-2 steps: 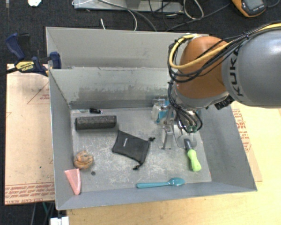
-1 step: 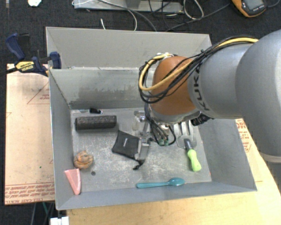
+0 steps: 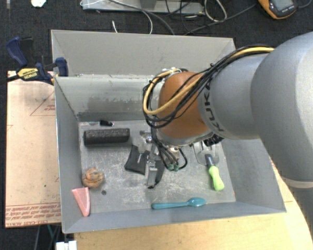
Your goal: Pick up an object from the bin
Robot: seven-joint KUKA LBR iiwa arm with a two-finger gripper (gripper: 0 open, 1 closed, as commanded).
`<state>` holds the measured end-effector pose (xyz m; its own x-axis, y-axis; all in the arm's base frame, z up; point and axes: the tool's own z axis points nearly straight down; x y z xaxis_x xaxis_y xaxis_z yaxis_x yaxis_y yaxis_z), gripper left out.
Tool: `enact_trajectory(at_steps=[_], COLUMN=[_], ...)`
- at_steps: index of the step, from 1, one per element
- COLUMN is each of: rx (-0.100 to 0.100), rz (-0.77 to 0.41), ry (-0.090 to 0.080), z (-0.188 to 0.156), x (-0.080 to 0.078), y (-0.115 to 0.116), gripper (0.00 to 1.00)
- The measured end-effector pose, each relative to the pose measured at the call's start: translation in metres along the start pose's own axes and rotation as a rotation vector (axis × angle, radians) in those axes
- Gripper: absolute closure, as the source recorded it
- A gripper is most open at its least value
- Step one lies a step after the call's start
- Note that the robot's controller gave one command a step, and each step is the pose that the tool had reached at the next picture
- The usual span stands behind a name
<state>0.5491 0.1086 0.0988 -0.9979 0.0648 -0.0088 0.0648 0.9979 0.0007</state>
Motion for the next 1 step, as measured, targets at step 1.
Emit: enact_trajectory(at_steps=[1], rx=[-0.004], rz=[0.041], ry=[0.011], z=[-0.0005], x=[0.0190], y=[0.0157], gripper=[0.00])
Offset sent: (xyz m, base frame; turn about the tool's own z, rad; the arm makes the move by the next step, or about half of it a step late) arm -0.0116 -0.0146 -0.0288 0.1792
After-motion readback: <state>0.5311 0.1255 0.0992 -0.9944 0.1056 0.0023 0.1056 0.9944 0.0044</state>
